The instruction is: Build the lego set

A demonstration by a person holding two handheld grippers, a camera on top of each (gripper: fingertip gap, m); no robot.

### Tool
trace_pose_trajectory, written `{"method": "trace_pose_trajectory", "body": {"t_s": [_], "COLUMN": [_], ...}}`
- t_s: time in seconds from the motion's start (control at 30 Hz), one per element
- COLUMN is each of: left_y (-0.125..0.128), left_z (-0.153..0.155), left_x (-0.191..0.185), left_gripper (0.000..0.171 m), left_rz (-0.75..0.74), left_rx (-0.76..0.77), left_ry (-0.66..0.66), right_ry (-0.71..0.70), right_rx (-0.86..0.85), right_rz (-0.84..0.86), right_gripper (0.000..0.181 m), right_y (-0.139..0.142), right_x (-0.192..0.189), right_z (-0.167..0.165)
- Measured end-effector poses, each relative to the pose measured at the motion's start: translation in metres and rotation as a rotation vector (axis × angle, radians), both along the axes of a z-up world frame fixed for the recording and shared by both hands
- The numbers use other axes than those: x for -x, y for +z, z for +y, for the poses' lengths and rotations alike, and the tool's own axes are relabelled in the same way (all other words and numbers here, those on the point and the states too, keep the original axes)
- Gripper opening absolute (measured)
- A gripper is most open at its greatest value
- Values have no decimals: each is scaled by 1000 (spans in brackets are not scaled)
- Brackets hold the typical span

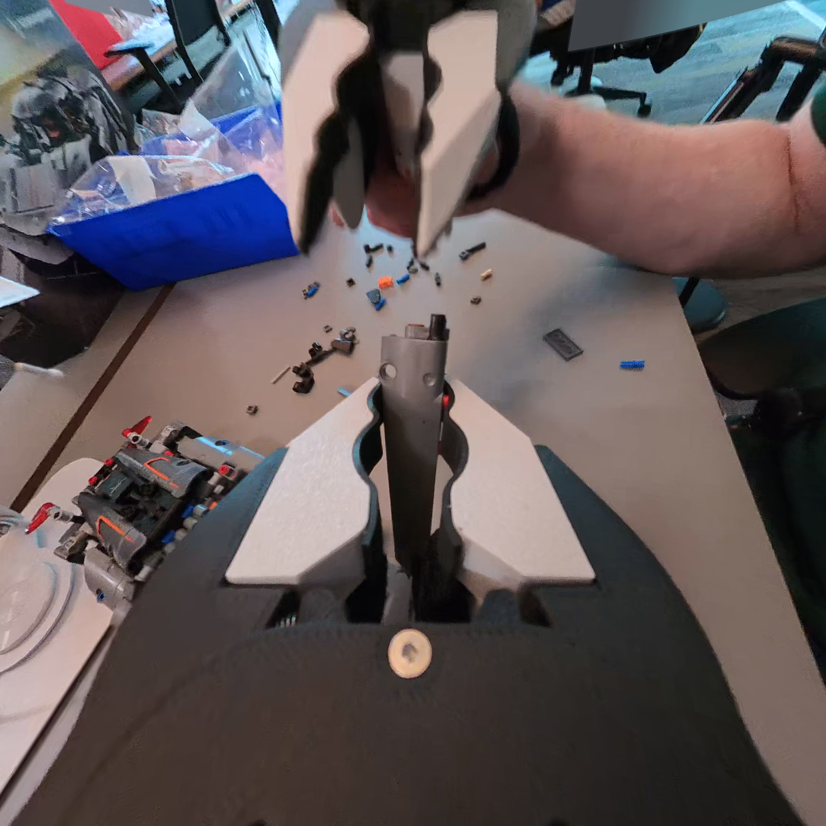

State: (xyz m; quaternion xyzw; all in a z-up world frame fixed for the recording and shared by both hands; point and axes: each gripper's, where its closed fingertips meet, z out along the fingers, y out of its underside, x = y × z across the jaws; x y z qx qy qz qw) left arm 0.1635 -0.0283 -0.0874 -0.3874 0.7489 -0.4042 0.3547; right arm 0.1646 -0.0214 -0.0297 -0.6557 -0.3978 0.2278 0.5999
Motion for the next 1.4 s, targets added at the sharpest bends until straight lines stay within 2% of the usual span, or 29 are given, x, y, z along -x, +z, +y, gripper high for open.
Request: {"method": "trace_pose_trajectory", "body": {"t_s": [0.13,0.23,0.4,0.67,0.77,0.93,1.1,1.23,1.4], "left_y": [-16,-37,-78,-118,-118,-118,-119,-119,-119], "left_z": [-16,-28,-49,-50,-51,-51,-50,-51,-51], "left_x": [10,19,35,46,44,44,44,44,44], "left_gripper": [19,19,19,20,20,20,20,20,20], "left_rz": [113,224,360,447,441,444,431,421,419], "left_rx": [-122,-216,-239,-316,-279,-271,-218,-195,-185], "left_ry": [-16,-47,-81,-27,-22,-21,-28,-32,-47], "right_ry": [-156,-360,-588,-849,-873,-830,-686,-606,-523], "right_rx": [18,89,291,545,569,504,526,560,563], "right_rz": [-34,-101,-118,-177,-201,-280,-306,-398,-379], "right_gripper": [30,27,27,25,26,18,21,20,13], "right_y": [17,7,-48,-137,-154,-149,-159,-174,-177], "right_x": [-31,-67,-113,-175,-180,-172,-180,-188,-183], "right_z": [-25,-48,-96,-155,-158,-136,-115,-106,-100]}}
